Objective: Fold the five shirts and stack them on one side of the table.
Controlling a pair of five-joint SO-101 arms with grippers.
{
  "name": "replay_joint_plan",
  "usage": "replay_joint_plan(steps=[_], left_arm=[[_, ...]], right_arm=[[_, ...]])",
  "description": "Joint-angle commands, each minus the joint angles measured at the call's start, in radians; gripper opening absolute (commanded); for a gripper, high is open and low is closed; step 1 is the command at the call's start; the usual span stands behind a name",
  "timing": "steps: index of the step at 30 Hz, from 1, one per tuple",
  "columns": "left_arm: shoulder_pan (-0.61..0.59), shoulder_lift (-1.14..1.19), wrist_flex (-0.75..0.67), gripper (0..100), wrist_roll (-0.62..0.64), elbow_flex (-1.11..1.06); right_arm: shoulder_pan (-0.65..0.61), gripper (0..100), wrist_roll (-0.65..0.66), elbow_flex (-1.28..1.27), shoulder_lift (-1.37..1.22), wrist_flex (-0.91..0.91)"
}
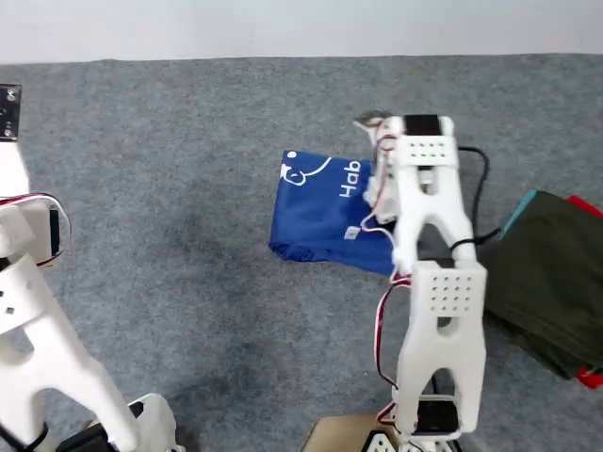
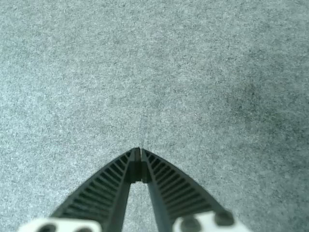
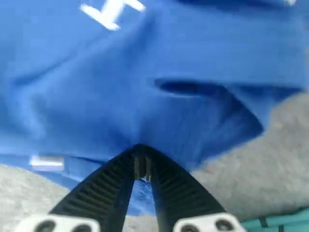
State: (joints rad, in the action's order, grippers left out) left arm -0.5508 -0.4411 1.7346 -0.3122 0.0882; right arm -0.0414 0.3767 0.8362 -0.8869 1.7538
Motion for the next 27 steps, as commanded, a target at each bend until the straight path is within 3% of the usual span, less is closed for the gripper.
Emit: replay_joint_plan(steps=[1,7,12,20,27], left_arm=[[-0.002,-0.026,0.005,1,-0.002,0.001],[-0.002,-0.026,0.005,1,-0.002,0.001],[-0.002,-0.026,0.005,1,-0.002,0.001],[-0.002,-0.026,0.003,1,-0.002,0.001],[-0.002,-0.028,0.006,1,0.000,0.001]], right_arm=[[0.097,1.0,-0.006,0.002,0.016,0.041],[0.202,1.0,0.063,-0.133,0.085,0.044],[0.209,1.0,0.083,-0.235,0.239,0.042],[0.036,1.0,0.063,-0.258,0.441,0.041],[-0.124,1.0,-0.037,-0.356,0.325,-0.073]])
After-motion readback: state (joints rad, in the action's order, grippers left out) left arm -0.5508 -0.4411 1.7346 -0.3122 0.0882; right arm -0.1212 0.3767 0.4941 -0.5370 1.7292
